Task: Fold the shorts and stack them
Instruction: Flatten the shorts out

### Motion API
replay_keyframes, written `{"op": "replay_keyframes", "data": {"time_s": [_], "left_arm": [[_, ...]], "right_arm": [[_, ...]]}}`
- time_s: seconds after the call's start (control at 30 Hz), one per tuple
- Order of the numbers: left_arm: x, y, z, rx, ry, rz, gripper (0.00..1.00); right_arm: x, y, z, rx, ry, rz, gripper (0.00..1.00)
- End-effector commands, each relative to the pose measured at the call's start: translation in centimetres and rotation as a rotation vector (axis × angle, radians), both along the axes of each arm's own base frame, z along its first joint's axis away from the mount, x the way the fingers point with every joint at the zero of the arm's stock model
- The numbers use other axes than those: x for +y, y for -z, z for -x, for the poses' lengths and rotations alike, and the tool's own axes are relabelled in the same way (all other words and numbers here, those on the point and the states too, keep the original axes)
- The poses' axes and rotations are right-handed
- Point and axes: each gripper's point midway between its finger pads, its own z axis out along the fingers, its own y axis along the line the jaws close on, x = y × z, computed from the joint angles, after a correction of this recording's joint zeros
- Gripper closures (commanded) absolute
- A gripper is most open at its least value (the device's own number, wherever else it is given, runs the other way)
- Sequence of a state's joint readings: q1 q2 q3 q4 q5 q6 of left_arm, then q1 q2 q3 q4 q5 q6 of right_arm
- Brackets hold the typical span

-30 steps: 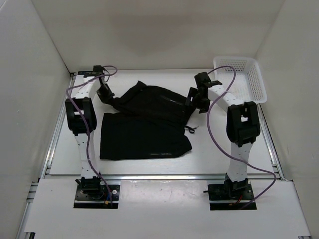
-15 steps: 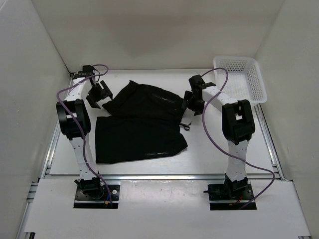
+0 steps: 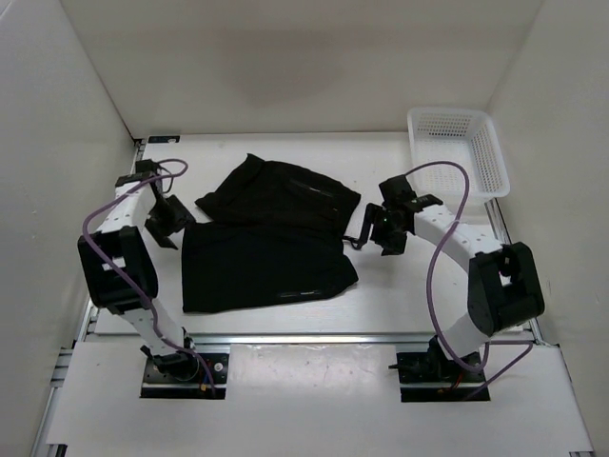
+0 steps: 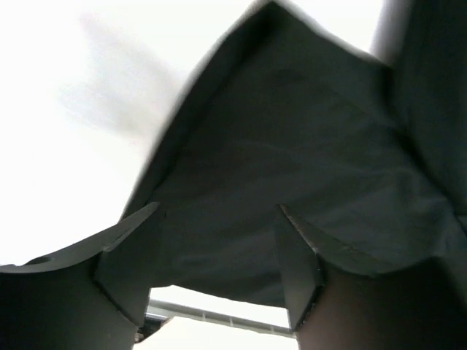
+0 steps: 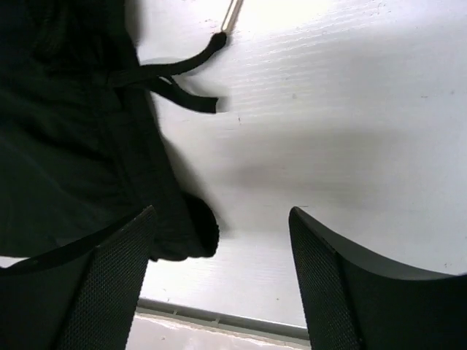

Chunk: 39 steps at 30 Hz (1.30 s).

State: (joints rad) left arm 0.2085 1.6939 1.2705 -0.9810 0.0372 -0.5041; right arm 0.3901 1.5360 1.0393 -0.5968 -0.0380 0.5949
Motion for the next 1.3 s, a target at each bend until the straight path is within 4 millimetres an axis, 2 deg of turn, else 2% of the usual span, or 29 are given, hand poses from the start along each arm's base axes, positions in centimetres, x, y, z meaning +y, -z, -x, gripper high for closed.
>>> {"op": "replay_keyframes", "data": {"time_s": [0.0,0.03,0.07,0.13,0.17,0.2,0.23,0.27,0.3,0.33,0.37,0.47,0.5,0.53,0.63,0.73,0.77,0.8,0.83,0.87,0.9,0.93,1.0,1.03,1.1,1.13,1.17,1.2,1.27], "left_arm": [[-2.4,-3.4,-5.8,-0.178,0.113,-0.007,0.29],[-3.1,-3.0,-7.4,-0.175,0.146,-0.007,0.29],[-4.6,-5.7,-10.0,-0.237,0.189,-0.024,0.29],[-5.0,-6.9,-12.7,-0.246,0.23,-0.116,0.29],[-6.3,-4.9,-13.9,-0.19,0.266,-0.135,0.29],[-6.9,-7.6,-16.0,-0.246,0.292,-0.165,0.29],[-7.4,-7.7,-17.1,-0.253,0.31,-0.183,0.27],[-7.7,-5.4,-18.5,-0.215,0.328,-0.207,0.27],[-9.1,-7.4,-20.5,-0.291,0.353,-0.213,0.24],[-9.6,-7.1,-21.2,-0.294,0.369,-0.226,0.24],[-9.9,-5.2,-22.0,-0.27,0.395,-0.238,0.21],[-11.7,-4.4,-24.2,-0.329,0.444,-0.24,0.16],[-11.7,-2.6,-24.2,-0.295,0.457,-0.241,0.11],[-12.5,-2.7,-24.8,-0.32,0.477,-0.246,0.09],[-13.5,-0.8,-25.2,-0.299,0.503,-0.286,0.05],[-13.8,0.6,-25.8,-0.296,0.496,-0.301,0.03],[-13.9,0.3,-26.0,-0.306,0.495,-0.302,0.03],[-13.1,1.1,-26.1,-0.289,0.484,-0.303,0.03],[-13.5,1.9,-26.2,-0.287,0.492,-0.282,0.07],[-12.7,1.8,-26.6,-0.297,0.469,-0.264,0.12],[-13.0,1.8,-26.5,-0.3,0.465,-0.243,0.37],[-12.6,2.3,-26.8,-0.302,0.459,-0.226,0.55],[-11.6,1.5,-27.2,-0.321,0.422,-0.205,0.9],[-11.5,-0.5,-27.3,-0.358,0.417,-0.188,0.9],[-10.0,-2.0,-27.2,-0.38,0.373,-0.146,0.9],[-9.5,-3.7,-27.6,-0.431,0.363,-0.132,0.9],[-9.5,-7.3,-27.4,-0.502,0.37,-0.088,0.9],[-7.8,-8.6,-27.2,-0.52,0.346,-0.071,0.9],[-7.6,-12.5,-26.4,-0.596,0.356,0.021,0.9]], "right_arm": [[1.1,-1.7,-3.7,-0.099,-0.014,-0.014,0.25],[0.5,-2.0,-5.0,-0.128,-0.007,0.038,0.26],[0.8,-3.0,-7.5,-0.17,-0.02,0.07,0.28],[0.6,-3.5,-9.7,-0.18,-0.033,0.134,0.29],[0.5,-1.9,-10.8,-0.147,-0.039,0.175,0.29],[1.0,-3.7,-13.3,-0.211,-0.047,0.189,0.3],[1.1,-3.6,-14.1,-0.204,-0.044,0.201,0.3],[1.2,-1.8,-15.0,-0.171,-0.054,0.228,0.3],[1.6,-1.5,-15.9,-0.175,-0.054,0.227,0.28],[1.6,-1.2,-16.7,-0.169,-0.048,0.22,0.26],[2.4,-0.7,-18.2,-0.168,-0.053,0.208,0.24],[3.1,1.2,-20.6,-0.158,-0.051,0.198,0.21],[3.2,1.7,-20.9,-0.149,-0.053,0.201,0.21],[3.0,3.0,-21.3,-0.125,-0.039,0.195,0.21],[3.5,3.6,-21.9,-0.125,-0.044,0.183,0.21],[3.8,4.1,-21.8,-0.109,-0.045,0.165,0.37],[3.9,4.0,-22.0,-0.118,-0.044,0.162,0.54],[3.9,4.0,-22.0,-0.118,-0.044,0.162,0.62],[3.8,3.9,-21.8,-0.116,-0.044,0.162,0.73],[3.8,3.8,-21.7,-0.122,-0.043,0.16,0.89],[3.7,4.1,-21.5,-0.113,-0.044,0.163,0.95],[3.2,3.7,-21.5,-0.115,-0.035,0.163,1.0],[3.1,2.8,-21.1,-0.123,-0.034,0.16,1.0],[2.8,2.6,-21.2,-0.136,-0.026,0.172,1.0],[2.2,1.4,-20.9,-0.154,-0.015,0.187,1.0],[1.8,1.6,-20.4,-0.146,-0.011,0.202,1.0],[1.4,1.3,-20.3,-0.153,-0.001,0.222,1.0],[0.9,0.1,-20.5,-0.178,0.012,0.213,1.0],[0.0,-0.1,-20.0,-0.18,0.027,0.225,1.0]]}}
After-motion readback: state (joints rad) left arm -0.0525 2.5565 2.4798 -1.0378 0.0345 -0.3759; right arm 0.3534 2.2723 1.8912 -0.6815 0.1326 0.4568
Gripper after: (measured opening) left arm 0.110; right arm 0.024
